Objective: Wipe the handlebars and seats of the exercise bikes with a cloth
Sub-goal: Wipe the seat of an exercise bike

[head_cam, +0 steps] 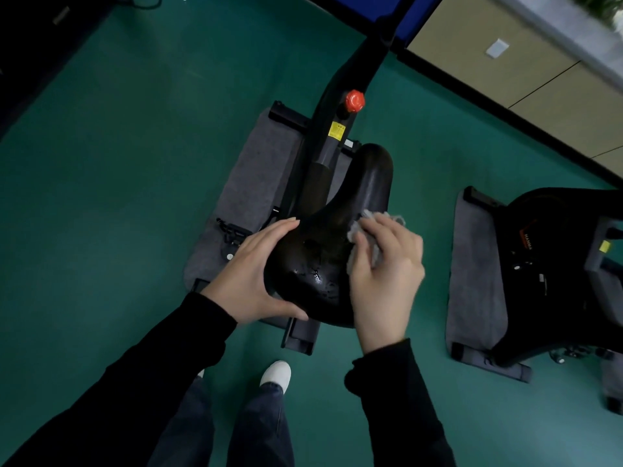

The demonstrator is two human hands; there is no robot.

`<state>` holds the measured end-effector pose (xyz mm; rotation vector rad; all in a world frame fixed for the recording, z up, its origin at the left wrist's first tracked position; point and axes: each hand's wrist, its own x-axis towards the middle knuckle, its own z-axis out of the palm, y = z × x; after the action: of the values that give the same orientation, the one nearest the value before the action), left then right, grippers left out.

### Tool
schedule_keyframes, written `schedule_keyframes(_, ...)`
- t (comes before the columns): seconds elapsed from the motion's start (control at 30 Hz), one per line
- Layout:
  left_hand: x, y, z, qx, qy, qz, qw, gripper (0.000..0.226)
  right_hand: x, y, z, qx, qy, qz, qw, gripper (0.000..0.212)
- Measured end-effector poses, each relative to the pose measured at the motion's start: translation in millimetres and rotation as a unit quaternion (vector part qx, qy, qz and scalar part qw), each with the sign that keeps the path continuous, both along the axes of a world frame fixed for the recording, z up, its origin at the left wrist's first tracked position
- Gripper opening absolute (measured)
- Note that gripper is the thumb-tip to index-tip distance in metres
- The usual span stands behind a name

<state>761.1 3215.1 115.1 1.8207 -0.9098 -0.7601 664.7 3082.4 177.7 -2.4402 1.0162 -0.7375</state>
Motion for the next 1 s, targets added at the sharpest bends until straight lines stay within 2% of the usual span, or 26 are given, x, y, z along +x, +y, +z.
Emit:
schedule_keyframes(0.17, 0, -2, 0, -0.005, -0.015, 0.002, 1.0, 0.118, -20, 7, 4, -0.012, 0.003, 0.174, 0.985, 0.017)
schedule_keyframes(0.23, 0, -2, 0, -0.005, -0.01, 0.0, 1.0, 0.118, -40, 4, 3, 0.0, -0.001, 0.206, 0.979, 0.018)
schedule_keyframes(0.27, 0, -2, 0, -0.004, -0.008, -0.001, 1.0, 0.118, -46, 2, 3, -0.002, -0.002, 0.189, 0.982, 0.018)
schedule_keyframes(0.37, 0, -2, -2, -0.002, -0.001, 0.003, 1.0, 0.119, -31, 2, 2, 0.0, -0.017, 0.052, 0.998, 0.016)
schedule_keyframes(0.43, 1, -3, -3, -0.007, 0.001, 0.008, 1.0, 0.12, -2, 12, 2, 0.003, -0.028, 0.025, 0.999, 0.015)
schedule_keyframes(0.6, -1, -3, -1, -0.047, 0.02, 0.018, 0.999, 0.103, 15, 34, -2, 0.0, 0.036, 0.232, 0.972, 0.02)
schedule_keyframes(0.67, -1, -2, 0, -0.037, 0.027, 0.017, 0.999, 0.109, -11, 27, 0, 0.017, 0.017, 0.269, 0.963, 0.017)
schedule_keyframes(0.73, -1, -2, -1, -0.02, 0.02, 0.008, 1.0, 0.117, -35, 16, 3, 0.005, 0.004, 0.222, 0.975, 0.015)
schedule_keyframes(0.83, -1, -1, -2, -0.016, 0.021, 0.005, 1.0, 0.118, -34, 9, 0, -0.001, -0.019, 0.059, 0.998, 0.013)
schedule_keyframes(0.87, 0, 0, -1, -0.016, 0.019, 0.005, 1.0, 0.119, -27, 13, -2, -0.004, -0.026, 0.032, 0.999, 0.012)
schedule_keyframes(0.93, 0, -1, -1, -0.019, 0.013, 0.006, 1.0, 0.118, -14, 27, -5, -0.023, -0.029, 0.056, 0.998, 0.013)
schedule_keyframes(1.0, 0, -1, 0, -0.029, 0.014, 0.009, 0.999, 0.113, -11, 46, -9, -0.029, -0.011, 0.131, 0.991, 0.016)
